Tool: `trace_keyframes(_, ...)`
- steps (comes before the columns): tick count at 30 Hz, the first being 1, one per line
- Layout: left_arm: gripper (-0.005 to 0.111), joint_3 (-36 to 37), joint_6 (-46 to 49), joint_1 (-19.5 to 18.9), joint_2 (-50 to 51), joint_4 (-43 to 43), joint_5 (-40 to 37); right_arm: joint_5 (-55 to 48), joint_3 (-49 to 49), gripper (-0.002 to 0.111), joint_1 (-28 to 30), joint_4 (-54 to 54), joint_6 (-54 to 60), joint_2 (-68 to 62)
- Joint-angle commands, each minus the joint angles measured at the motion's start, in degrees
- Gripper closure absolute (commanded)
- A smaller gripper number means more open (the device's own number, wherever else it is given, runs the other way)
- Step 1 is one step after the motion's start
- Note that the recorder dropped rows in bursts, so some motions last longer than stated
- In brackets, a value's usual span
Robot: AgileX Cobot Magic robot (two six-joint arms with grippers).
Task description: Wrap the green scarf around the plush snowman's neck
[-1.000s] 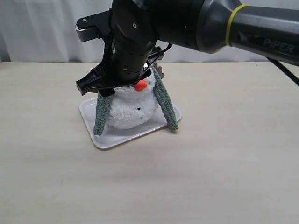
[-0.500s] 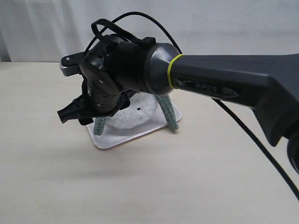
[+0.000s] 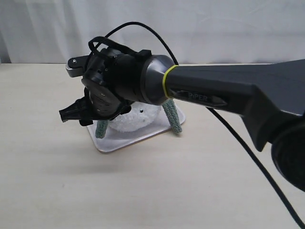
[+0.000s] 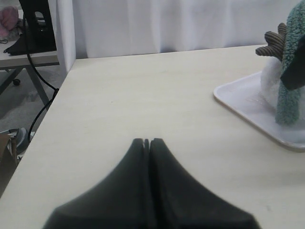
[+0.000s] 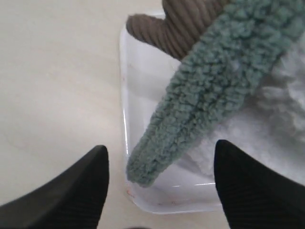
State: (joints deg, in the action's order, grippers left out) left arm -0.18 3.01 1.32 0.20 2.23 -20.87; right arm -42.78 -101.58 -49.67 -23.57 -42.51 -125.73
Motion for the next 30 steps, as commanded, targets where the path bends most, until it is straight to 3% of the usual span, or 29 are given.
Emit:
trace_keyframes(1, 0.107, 0.2, -0.2, -0.1, -0.2, 0.0, 0.6, 0.0, -0.2, 0.047, 0.4, -1.9, -2.3, -1.4)
trace_keyframes(11, 0.107, 0.2, -0.2, -0.1, -0.2, 0.0, 0.6, 6.7, -0.2, 0.053, 0.4, -4.0, -4.3, -1.8)
trace_keyframes(30, 0.107, 0.2, -0.2, -0.1, -0.2, 0.0, 0.6, 7.7, -0.2, 0.053, 0.4, -4.3, -8.3, -6.1)
